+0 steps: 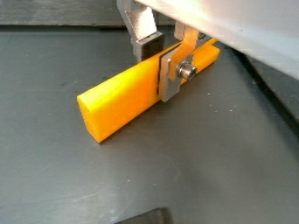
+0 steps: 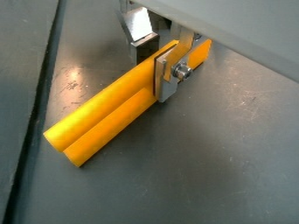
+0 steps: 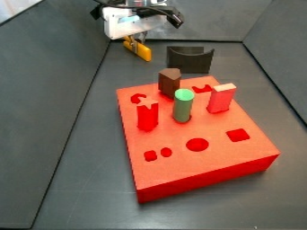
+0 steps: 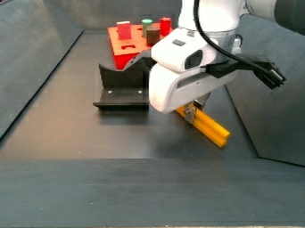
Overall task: Pick up the square-circle object. Move up. Place the square-circle object on the fixture. Regrasp the square-circle object. Rotate the square-circle object. Move to above the board. Insert the square-circle object.
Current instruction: Pick up the square-circle object, then move up, then place the square-circle object on the fixture.
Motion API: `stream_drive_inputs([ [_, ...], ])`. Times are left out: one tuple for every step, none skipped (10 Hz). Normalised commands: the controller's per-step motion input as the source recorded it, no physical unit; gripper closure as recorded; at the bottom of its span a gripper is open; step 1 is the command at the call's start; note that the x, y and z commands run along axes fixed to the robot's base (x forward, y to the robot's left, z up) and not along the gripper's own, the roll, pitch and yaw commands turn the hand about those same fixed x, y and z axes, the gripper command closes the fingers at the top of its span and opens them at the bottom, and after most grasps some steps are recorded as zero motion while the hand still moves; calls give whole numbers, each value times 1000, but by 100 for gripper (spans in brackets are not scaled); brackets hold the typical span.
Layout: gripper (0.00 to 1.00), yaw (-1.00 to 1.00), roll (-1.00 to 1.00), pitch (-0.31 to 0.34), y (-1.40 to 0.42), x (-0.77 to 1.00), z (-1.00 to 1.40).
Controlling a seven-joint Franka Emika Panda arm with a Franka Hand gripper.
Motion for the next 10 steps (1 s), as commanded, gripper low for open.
stream_drive_inputs([
  [100,0,0,0,0,0,0],
  [100,0,0,0,0,0,833],
  [100,-34,-3,-16,-54,45,848],
  [100,-40,7,8,-52,9,751],
  [100,-37,39,28,-22,-9,569],
  [100,-30,68,51,-6,-14,376],
  [100,-27,79,64,-7,-17,280],
  [100,0,0,0,0,0,1000],
  [100,2,8,0,0,2,1000],
  [100,-9,30,27,1,-15,1000],
])
